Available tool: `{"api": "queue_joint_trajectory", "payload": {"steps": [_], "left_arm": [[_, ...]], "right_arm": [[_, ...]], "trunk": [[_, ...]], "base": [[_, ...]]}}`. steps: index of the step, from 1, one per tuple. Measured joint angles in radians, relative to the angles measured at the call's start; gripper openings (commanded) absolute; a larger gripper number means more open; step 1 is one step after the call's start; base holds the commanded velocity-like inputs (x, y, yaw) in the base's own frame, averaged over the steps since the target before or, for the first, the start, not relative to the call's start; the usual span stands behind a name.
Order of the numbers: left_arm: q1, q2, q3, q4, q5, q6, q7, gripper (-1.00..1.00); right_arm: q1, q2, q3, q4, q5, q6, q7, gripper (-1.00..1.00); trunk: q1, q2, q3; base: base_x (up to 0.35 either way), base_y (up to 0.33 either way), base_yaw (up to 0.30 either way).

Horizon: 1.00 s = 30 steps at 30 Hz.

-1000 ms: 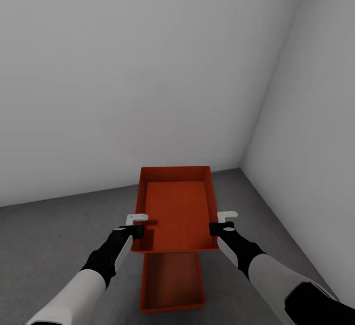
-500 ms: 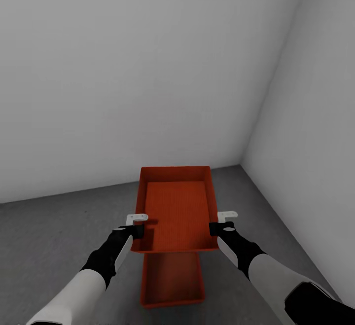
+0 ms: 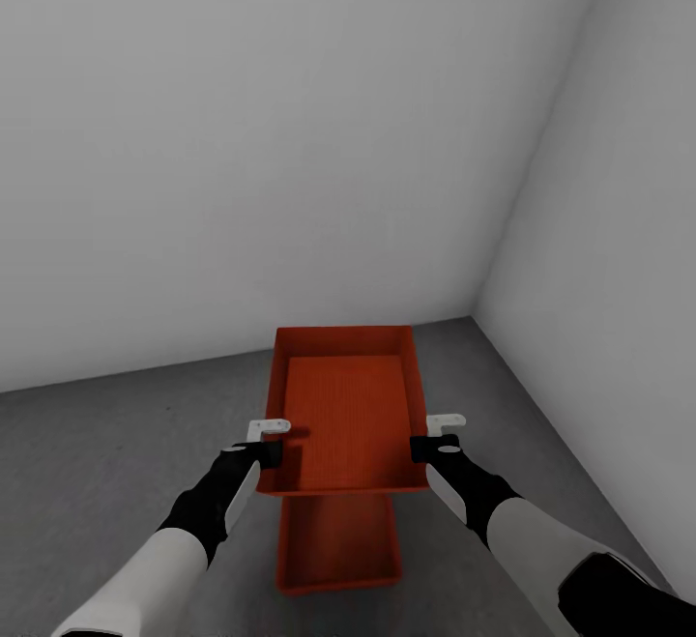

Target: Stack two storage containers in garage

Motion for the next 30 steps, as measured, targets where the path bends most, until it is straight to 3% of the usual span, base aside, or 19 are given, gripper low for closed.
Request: {"api": "queue_joint_trajectory", "payload": {"steps": [30], "left_arm": [[0.0,0.0,0.0,0.0,0.0,0.0,0.0,-1.0]], "right_arm": [[0.0,0.0,0.0,0.0,0.0,0.0,0.0,-1.0]], "trunk": [[0.0,0.0,-0.047]], "base": [[0.0,0.0,0.0]]}}
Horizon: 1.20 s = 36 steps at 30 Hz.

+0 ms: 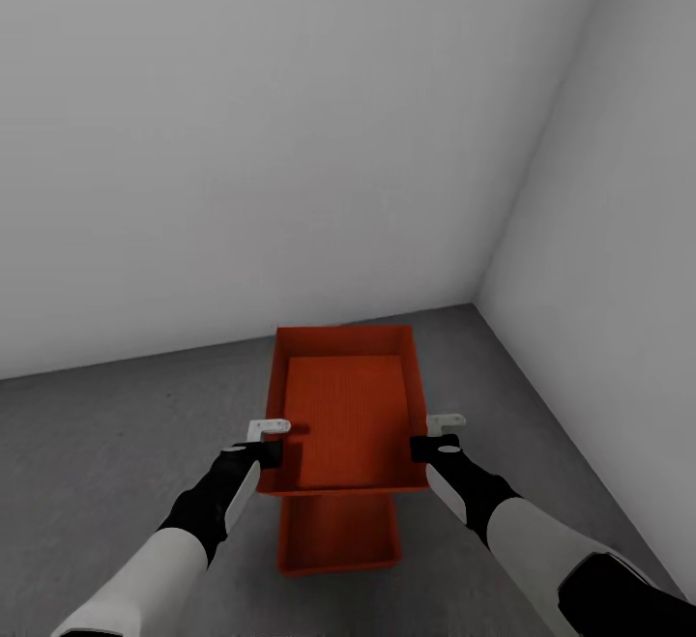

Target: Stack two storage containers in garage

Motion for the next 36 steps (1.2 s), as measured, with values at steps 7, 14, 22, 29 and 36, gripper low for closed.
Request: {"api": "queue_joint_trajectory", "payload": {"steps": [7,14,22,29,36], "left_arm": [[0.0,0.0,0.0,0.0,0.0,0.0,0.0,-1.0],[0.0,0.0,0.0,0.0,0.0,0.0,0.0,-1.0],[0.0,0.0,0.0,0.0,0.0,0.0,0.0,-1.0],[0.0,0.0,0.0,0.0,0.0,0.0,0.0,-1.0],[0.0,0.0,-0.001,0.0,0.001,0.0,0.001,-1.0]], "right_arm": [[0.0,0.0,0.0,0.0,0.0,0.0,0.0,-1.0],[0.0,0.0,0.0,0.0,0.0,0.0,0.0,-1.0],[0.0,0.0,0.0,0.0,0.0,0.0,0.0,-1.0],[0.0,0.0,0.0,0.0,0.0,0.0,0.0,-1.0],[0.0,-0.001,0.001,0.0,-0.001,0.0,0.0,-1.0]], "trunk": [[0.0,0.0,-0.011],[0.0,0.0,-0.022],[0.0,0.0,-0.035],[0.0,0.0,-0.046],[0.0,0.0,-0.057]], "base": [[0.0,0.0,0.0],[0.0,0.0,0.0],[0.0,0.0,0.0],[0.0,0.0,0.0],[0.0,0.0,0.0]]}}
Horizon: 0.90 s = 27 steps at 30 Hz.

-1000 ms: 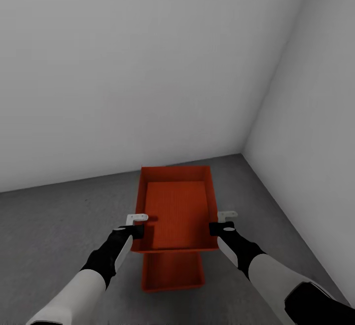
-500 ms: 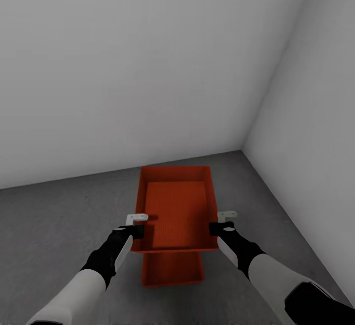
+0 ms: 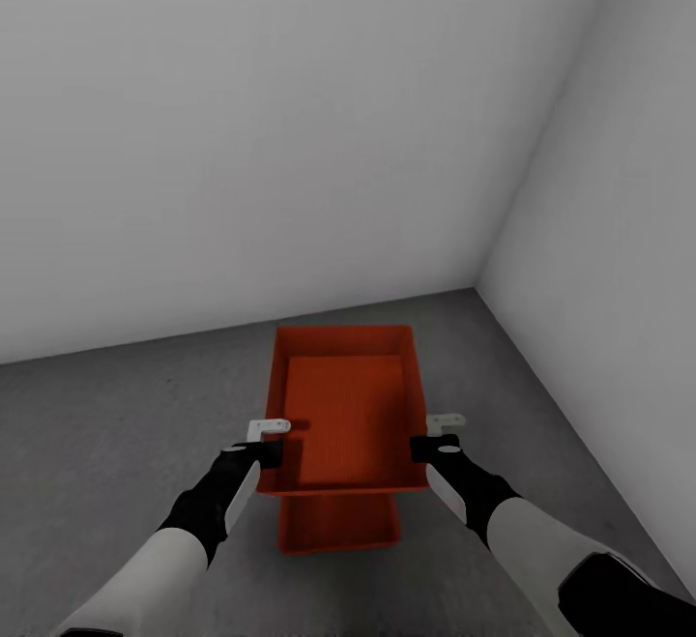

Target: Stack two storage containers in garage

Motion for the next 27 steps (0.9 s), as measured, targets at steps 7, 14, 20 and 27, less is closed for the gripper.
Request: {"api": "queue_joint_trajectory", "payload": {"steps": [7,14,20,27], "left_arm": [[0.0,0.0,0.0,0.0,-0.001,0.0,-0.001,-1.0],[0.0,0.0,0.0,0.0,0.0,0.0,-0.001,-1.0],[0.0,0.0,0.001,0.0,0.0,0.0,-0.001,-1.0],[0.0,0.0,0.001,0.0,0.0,0.0,-0.001,-1.0]], "right_arm": [[0.0,0.0,0.0,0.0,0.0,0.0,0.0,-1.0],[0.0,0.0,0.0,0.0,0.001,0.0,0.0,-1.0],[0.0,0.0,0.0,0.0,0.0,0.0,0.0,-1.0],[0.0,0.0,0.0,0.0,0.001,0.0,0.0,-1.0]], "trunk": [[0.0,0.0,-0.011],[0.0,0.0,-0.022],[0.0,0.0,-0.032],[0.0,0.0,-0.043]], "base": [[0.0,0.0,0.0],[0.0,0.0,0.0],[0.0,0.0,0.0],[0.0,0.0,0.0]]}}
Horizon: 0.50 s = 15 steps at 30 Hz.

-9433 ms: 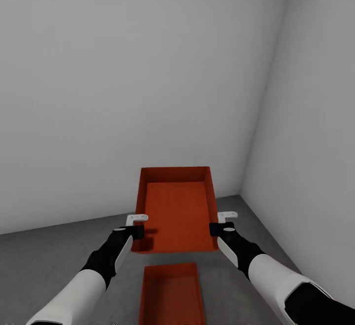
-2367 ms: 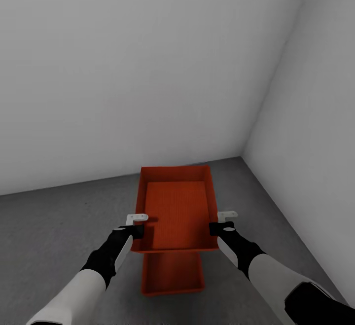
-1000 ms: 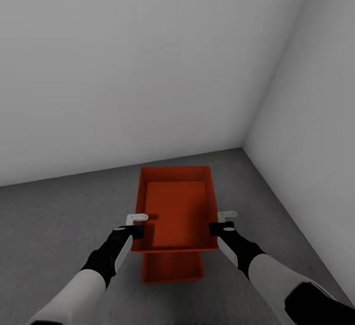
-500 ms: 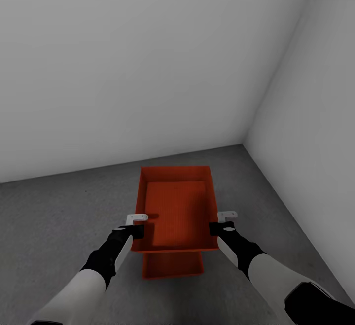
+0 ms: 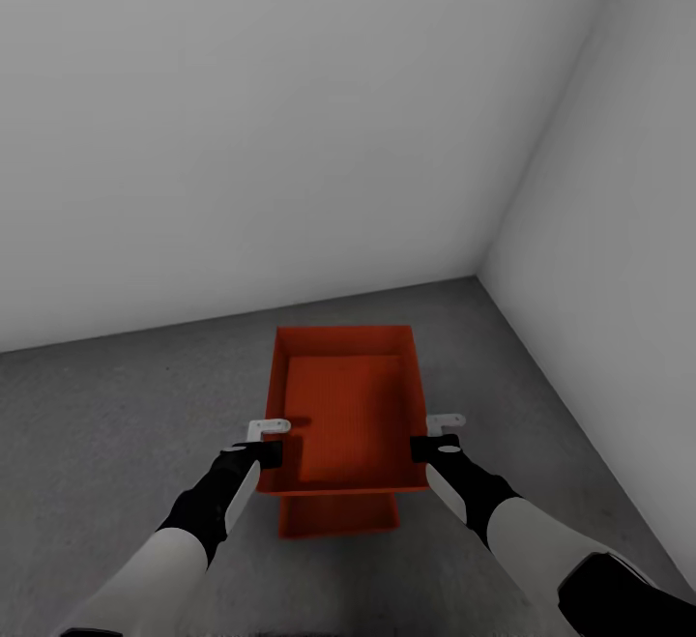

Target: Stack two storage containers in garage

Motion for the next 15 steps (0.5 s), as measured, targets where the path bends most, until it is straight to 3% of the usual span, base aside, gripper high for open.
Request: {"api": "queue_joint_trajectory", "payload": {"steps": [15], "left_arm": [[0.0,0.0,0.0,0.0,0.0,0.0,0.0,-1.0]], "right_arm": [[0.0,0.0,0.0,0.0,0.0,0.0,0.0,-1.0]], "trunk": [[0.0,0.0,-0.024]], "base": [[0.0,0.0,0.0]]}}
